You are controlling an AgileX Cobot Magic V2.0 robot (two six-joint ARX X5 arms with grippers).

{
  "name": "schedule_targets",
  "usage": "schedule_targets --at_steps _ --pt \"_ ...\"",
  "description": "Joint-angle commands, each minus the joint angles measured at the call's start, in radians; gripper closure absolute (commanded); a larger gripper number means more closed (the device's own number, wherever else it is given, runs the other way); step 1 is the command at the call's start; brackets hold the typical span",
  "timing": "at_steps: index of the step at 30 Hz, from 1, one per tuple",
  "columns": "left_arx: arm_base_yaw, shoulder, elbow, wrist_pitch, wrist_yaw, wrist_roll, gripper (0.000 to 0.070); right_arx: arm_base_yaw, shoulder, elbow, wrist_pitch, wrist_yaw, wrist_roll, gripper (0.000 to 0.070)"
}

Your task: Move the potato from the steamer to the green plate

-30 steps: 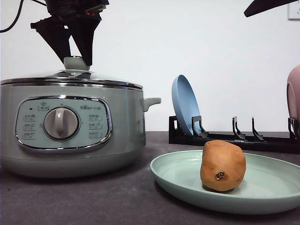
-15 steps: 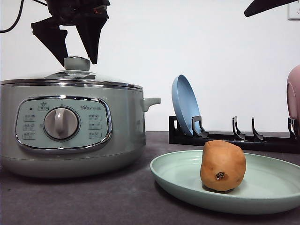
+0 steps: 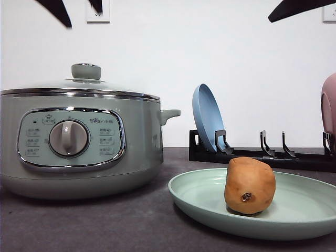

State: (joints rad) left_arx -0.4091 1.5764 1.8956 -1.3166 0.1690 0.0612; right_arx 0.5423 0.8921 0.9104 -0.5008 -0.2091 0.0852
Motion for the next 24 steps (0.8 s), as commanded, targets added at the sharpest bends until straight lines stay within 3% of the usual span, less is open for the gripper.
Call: schedule_targets --at_steps 1,12,24 --pt "-0.006 -0.012 0.03 -0.007 0.025 -0.007 0.0224 0.004 0.006 0.014 -0.015 -0.024 0.018 0.0145" --pt "-0.019 -0.126 0.03 -0.096 0.073 -0.014 0.0227 0.004 0.006 0.014 -0.184 -0.185 0.091 0.0146" --pt "-0.039 -0.141 0.03 -0.121 0.077 -0.014 0.0233 0.004 0.006 0.014 -0.286 -0.21 0.094 0.0147"
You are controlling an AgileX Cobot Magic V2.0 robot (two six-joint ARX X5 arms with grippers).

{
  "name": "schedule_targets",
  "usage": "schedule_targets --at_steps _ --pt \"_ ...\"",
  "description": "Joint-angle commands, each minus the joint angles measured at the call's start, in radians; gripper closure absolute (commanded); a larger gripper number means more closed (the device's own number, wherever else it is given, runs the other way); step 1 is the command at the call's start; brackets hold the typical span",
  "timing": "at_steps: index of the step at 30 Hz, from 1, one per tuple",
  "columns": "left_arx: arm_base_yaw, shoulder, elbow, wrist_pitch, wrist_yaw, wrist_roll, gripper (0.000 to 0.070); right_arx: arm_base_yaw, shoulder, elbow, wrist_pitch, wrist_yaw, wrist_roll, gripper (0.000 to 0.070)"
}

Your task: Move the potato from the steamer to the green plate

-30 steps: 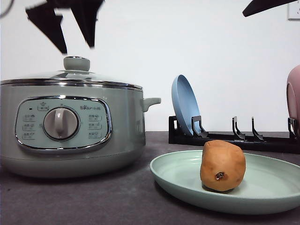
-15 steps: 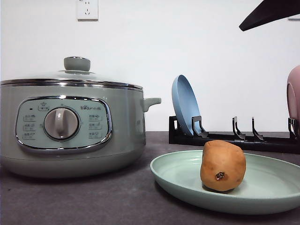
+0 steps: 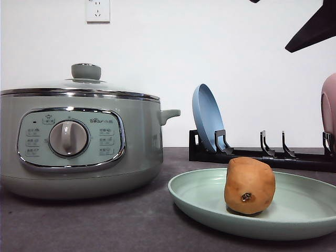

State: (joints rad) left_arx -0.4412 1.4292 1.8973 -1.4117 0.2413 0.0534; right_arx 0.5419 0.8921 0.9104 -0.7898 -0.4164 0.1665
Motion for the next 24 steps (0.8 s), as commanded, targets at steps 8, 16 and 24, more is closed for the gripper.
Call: schedule_targets --at_steps 8,16,24 --pt "-0.006 0.006 0.028 -0.025 0.005 -0.006 0.07 0.005 0.006 0.014 0.003 -0.002 -0.014 0.07" --pt "-0.006 0.006 0.028 -0.002 0.004 -0.006 0.0699 0.005 0.006 0.014 0.005 -0.002 -0.021 0.07" --pt "-0.006 0.006 0.028 -0.003 0.004 -0.006 0.07 0.005 0.006 0.014 0.005 -0.002 -0.021 0.07"
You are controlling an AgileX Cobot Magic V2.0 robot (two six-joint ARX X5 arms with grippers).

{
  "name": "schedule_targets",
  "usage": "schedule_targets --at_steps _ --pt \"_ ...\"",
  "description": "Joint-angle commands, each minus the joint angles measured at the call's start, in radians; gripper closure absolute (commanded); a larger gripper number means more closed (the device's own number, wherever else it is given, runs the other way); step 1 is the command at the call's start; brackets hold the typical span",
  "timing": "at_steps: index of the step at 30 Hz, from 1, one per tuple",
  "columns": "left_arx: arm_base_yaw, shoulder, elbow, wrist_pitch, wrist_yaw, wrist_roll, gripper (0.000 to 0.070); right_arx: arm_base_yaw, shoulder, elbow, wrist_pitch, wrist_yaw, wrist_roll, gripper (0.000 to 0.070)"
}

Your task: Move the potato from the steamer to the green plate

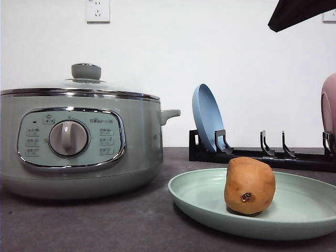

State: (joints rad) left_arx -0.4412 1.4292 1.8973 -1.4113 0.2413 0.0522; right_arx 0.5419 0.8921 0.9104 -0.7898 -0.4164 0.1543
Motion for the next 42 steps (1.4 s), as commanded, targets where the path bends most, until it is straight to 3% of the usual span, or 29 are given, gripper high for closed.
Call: schedule_targets --at_steps 1,11,14,20,28,32,36,42 --pt "-0.006 0.006 0.028 -0.003 0.004 -0.005 0.07 0.005 0.006 0.014 0.005 -0.002 -0.009 0.07" --pt "-0.005 0.004 0.028 -0.003 0.004 -0.001 0.07 0.005 0.006 0.014 0.005 -0.002 -0.009 0.07" --pt "0.003 -0.02 0.027 0.024 0.001 0.062 0.07 0.005 0.006 0.014 0.005 -0.002 -0.009 0.07" --pt "0.091 -0.162 -0.027 0.373 0.001 0.089 0.07 0.005 0.006 0.014 0.005 -0.002 -0.009 0.07" --pt "0.302 -0.452 -0.36 0.733 -0.007 0.086 0.07 0.005 0.006 0.014 0.005 -0.002 -0.009 0.07" --pt "0.4 -0.599 -0.573 0.889 -0.077 0.086 0.07 0.005 0.006 0.014 0.005 -0.002 -0.009 0.07" --pt "0.459 -0.746 -0.805 1.057 -0.146 0.085 0.07 0.005 0.006 0.014 0.005 -0.002 -0.009 0.07" --pt "0.506 -0.93 -1.121 1.245 -0.149 0.086 0.07 0.005 0.006 0.014 0.005 -0.002 -0.009 0.07"
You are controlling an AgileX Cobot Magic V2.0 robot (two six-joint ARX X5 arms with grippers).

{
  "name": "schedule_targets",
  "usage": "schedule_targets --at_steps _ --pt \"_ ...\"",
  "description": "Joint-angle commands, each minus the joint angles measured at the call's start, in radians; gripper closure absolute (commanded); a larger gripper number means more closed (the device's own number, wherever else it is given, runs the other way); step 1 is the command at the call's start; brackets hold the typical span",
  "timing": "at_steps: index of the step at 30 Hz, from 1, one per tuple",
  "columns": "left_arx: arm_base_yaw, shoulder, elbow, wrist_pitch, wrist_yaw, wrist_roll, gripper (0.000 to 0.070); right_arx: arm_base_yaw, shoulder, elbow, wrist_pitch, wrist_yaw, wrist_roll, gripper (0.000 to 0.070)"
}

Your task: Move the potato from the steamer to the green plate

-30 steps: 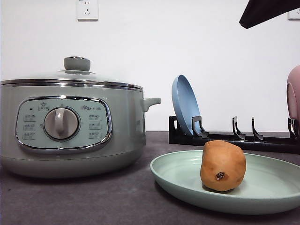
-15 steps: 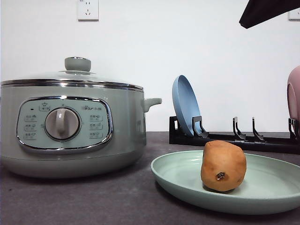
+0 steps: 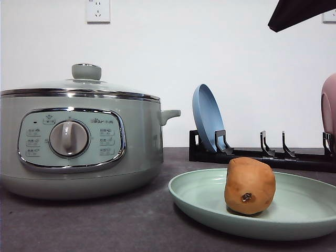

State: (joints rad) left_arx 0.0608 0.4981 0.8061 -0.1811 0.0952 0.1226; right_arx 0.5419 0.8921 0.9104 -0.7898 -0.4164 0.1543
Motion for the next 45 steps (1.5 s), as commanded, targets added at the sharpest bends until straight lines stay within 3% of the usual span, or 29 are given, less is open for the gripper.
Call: schedule_targets --at_steps 1,13,21,34,45 --pt "0.008 -0.024 -0.075 0.036 -0.003 0.015 0.07 0.005 0.006 0.014 0.005 -0.002 -0.009 0.07" --pt "0.014 -0.254 -0.44 0.061 -0.073 -0.012 0.07 0.005 0.006 0.014 0.005 -0.002 -0.009 0.07" --pt "0.014 -0.368 -0.609 0.062 -0.074 -0.02 0.07 0.005 0.006 0.014 0.005 -0.002 -0.009 0.07" --pt "0.014 -0.439 -0.755 0.059 -0.074 -0.019 0.07 0.005 0.006 0.014 0.005 -0.002 -0.009 0.07" --pt "0.014 -0.495 -0.794 -0.009 -0.075 -0.008 0.07 0.005 0.006 0.014 0.005 -0.002 -0.009 0.07"
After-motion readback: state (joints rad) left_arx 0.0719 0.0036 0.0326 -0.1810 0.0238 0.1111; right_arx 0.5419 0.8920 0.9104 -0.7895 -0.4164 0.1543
